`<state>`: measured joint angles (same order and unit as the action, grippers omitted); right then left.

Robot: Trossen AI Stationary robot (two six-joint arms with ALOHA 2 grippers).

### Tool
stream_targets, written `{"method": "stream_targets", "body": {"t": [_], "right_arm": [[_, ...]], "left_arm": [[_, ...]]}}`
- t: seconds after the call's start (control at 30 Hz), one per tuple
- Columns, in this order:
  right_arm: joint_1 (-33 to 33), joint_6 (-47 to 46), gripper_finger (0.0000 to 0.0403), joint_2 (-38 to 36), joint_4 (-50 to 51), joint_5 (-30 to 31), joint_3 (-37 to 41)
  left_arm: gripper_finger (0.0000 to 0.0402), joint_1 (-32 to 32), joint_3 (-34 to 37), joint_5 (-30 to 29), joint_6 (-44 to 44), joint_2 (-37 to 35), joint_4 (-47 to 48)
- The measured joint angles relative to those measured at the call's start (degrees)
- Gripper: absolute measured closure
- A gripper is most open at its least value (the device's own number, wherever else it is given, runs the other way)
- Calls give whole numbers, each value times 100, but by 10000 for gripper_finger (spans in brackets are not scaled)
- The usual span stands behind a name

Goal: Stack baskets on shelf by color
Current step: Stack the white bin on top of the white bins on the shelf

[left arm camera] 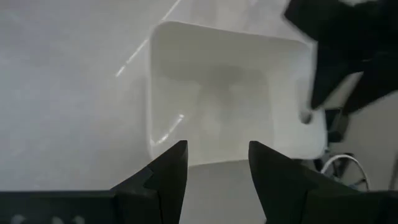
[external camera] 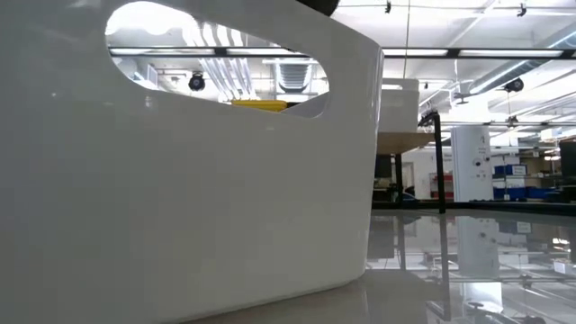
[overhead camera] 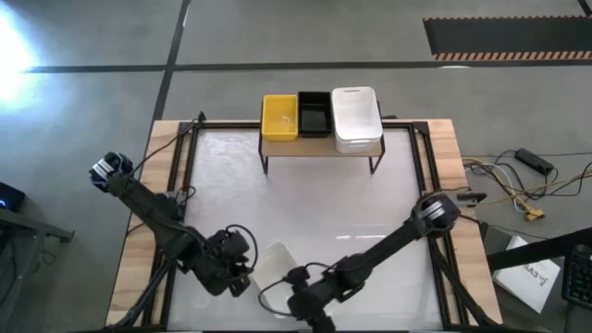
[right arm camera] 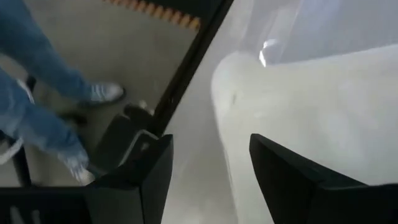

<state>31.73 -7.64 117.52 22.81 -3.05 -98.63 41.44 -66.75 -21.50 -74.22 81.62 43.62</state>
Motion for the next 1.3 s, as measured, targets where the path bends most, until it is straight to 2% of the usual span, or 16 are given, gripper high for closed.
{"method": "stream_targets", "body": {"t": [0.2,0.4,0.5,0.67,0.7,0.83,1.03,1.17,1.3], "right_arm": [[-11,460,198,906,1551,-55,-1375],[-35,425,220,1598,2163,3,-2375],[-41,286,261,1806,2499,88,-2710],[-35,-124,370,1868,3599,720,-3185],[-31,-202,380,1843,3815,834,-3227],[25,-650,392,1481,4521,1171,-3265],[246,-1134,394,364,5298,1670,-3233],[302,-1348,394,-450,5928,2428,-3212],[150,-1151,394,-1345,6395,3682,-3212]], "left_arm": [[247,183,55,4,149,0,-112],[247,209,53,6,260,0,-121],[247,212,53,5,260,0,-120],[247,214,53,4,307,0,-121],[247,214,53,4,316,0,-121],[247,211,53,-1,431,0,-118],[247,207,53,-164,448,0,-121],[247,207,53,-358,448,0,-124],[247,203,53,-588,446,0,-128]]}}
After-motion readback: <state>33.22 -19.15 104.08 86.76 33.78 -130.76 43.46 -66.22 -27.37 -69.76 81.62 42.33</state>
